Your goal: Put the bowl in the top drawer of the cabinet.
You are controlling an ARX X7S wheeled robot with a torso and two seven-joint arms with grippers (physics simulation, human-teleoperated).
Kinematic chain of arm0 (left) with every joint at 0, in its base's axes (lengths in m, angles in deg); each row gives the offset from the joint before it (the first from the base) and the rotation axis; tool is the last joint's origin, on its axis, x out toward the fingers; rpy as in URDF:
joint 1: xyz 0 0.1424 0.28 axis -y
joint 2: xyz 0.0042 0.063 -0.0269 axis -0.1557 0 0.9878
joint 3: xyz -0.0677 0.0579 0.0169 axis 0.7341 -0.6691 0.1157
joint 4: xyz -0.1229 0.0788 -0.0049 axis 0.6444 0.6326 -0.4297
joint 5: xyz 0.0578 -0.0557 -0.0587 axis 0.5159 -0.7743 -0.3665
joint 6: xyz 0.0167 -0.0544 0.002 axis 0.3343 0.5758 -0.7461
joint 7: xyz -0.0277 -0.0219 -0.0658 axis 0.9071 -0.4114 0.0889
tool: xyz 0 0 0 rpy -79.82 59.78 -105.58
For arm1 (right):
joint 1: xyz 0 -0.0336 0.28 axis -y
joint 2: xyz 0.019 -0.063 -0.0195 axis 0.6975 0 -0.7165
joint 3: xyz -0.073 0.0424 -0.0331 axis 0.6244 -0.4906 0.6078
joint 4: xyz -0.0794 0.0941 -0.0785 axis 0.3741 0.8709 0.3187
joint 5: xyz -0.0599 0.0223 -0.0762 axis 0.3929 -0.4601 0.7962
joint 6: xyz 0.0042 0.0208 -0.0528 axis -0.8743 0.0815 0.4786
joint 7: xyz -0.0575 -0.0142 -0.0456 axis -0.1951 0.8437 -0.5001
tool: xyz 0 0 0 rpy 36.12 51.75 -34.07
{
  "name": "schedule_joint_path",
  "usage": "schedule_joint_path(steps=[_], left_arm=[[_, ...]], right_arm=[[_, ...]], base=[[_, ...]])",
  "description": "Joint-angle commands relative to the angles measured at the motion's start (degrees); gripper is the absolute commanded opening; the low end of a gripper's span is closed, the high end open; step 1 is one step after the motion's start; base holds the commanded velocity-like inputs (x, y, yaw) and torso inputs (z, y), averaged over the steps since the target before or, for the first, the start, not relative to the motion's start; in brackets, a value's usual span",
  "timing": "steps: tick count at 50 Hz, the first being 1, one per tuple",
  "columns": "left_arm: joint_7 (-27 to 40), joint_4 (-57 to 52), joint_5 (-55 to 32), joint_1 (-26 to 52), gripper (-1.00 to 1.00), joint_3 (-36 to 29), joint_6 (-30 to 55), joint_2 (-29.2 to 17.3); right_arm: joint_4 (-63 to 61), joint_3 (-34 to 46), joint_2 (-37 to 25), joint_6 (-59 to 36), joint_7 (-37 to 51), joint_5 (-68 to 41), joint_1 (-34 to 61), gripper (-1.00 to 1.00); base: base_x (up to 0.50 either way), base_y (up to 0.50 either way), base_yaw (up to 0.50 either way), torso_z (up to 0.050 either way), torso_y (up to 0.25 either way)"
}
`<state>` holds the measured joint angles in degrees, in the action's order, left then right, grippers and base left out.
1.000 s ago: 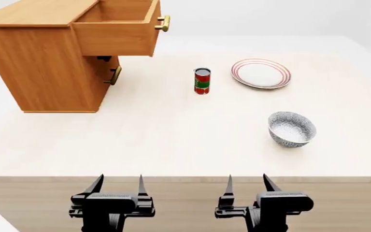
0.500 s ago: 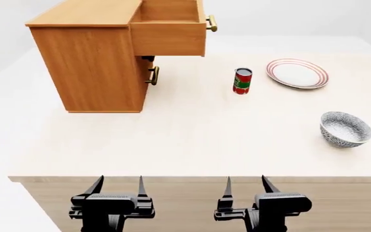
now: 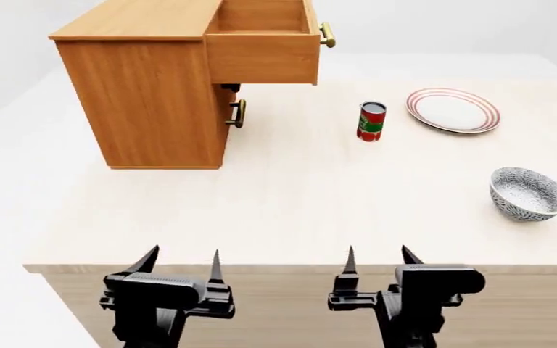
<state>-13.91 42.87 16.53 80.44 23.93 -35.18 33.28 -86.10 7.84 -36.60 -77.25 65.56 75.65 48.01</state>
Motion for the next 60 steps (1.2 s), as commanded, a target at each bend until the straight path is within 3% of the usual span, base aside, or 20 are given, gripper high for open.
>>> schedule_joint_path(steps=[1,14,18,25,30,34,39,60], left_arm=[[-0.1,-20.2,-4.9,2.1,1.0,0.9,16.7,-4.6],[2.2,-39.7,-21.4,10.7,1.0,14.0,40.6,-8.3],[4.7,-43.8,-35.4,16.8,1.0,24.6,52.1,-8.3],[19.6,-42.3,-66.5,26.6,1.0,37.6,61.1,-14.4],[33.5,-39.4,-85.5,32.5,1.0,37.6,58.8,-21.9],[41.0,-38.5,-95.1,35.0,1.0,36.5,54.4,-27.0],[44.1,-38.5,-99.5,36.0,1.0,36.0,52.0,-30.1],[46.9,-37.9,-103.8,38.9,1.0,35.4,49.2,-34.8]], right_arm=[[-16.9,-2.8,-2.9,-19.8,1.7,-5.9,3.9,1.0],[-33.9,-10.0,-8.2,-48.1,3.2,-15.6,18.8,1.0],[-34.3,-12.0,-8.9,-55.8,3.0,-18.4,27.2,1.0],[-32.8,-13.6,-10.1,-64.4,2.4,-21.2,39.1,1.0],[-30.6,-15.8,-11.1,-68.4,1.8,-22.5,45.5,1.0],[-28.0,-16.4,-11.8,-69.3,1.6,-22.8,49.0,1.0],[-26.7,-16.7,-12.6,-69.9,1.6,-23.3,50.6,1.0],[-16.1,-11.6,-14.4,-64.5,0.7,-22.2,55.1,1.0]], base=[[0.0,0.0,0.0,0.0,0.0],[0.0,0.0,0.0,0.0,0.0],[0.0,0.0,0.0,0.0,0.0],[0.0,0.0,0.0,0.0,0.0],[0.03,0.0,0.0,0.0,0.0],[0.04,0.0,0.0,0.0,0.0],[0.05,0.0,0.0,0.0,0.0],[0.12,0.0,0.0,0.0,0.0]])
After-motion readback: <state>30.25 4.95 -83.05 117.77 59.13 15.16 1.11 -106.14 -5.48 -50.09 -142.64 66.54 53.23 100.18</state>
